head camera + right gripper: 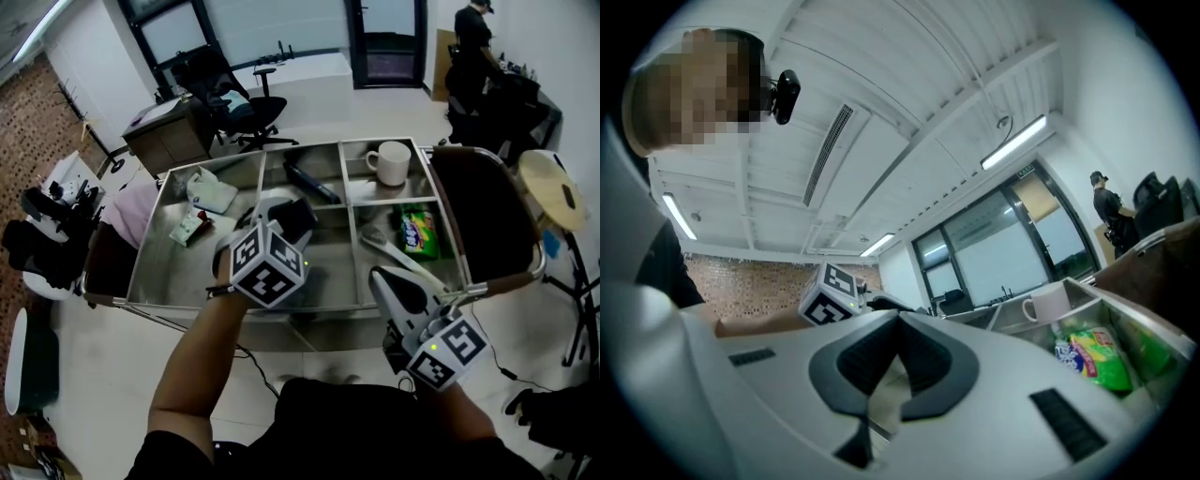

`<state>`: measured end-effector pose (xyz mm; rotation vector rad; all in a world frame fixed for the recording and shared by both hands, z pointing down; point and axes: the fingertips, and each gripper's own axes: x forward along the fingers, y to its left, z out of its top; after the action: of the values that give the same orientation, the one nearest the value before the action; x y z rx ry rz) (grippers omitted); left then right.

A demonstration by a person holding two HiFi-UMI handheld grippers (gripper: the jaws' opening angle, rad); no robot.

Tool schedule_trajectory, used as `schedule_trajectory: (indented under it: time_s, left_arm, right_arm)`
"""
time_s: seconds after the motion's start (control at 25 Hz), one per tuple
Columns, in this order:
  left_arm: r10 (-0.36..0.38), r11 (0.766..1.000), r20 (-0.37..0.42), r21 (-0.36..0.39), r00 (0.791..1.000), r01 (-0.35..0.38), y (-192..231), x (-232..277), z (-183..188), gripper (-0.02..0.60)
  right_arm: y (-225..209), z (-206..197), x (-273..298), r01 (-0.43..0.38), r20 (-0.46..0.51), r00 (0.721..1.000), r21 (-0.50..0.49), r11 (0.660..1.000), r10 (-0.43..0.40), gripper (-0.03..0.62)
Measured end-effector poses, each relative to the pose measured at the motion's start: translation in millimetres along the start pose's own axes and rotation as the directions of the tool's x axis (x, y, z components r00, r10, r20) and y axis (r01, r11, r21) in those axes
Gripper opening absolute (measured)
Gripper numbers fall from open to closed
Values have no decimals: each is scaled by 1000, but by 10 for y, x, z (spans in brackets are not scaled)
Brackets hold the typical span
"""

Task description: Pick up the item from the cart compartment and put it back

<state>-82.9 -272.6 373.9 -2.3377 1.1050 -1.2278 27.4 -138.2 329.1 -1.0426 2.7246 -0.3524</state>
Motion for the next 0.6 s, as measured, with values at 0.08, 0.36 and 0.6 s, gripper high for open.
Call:
schedule_trajectory:
  time_s: [0.08,0.36,0.6]
  left_arm:
    - [-28,1000,-23,13,999,28,-24,65,-24,232]
    - [-73,997,-54,30,996,74,-67,220,-40,236]
    - [-87,995,-35,38,996,88,-85,206,-7,307]
  right_arm:
    - [-5,2,0,1,1,1000,-1,1000,-1,15]
    - [-34,18,-11,6,3,1000,-2,1000,-6,15]
    - [-44,24,-2,11,3,1000,-2,1000,-11,15]
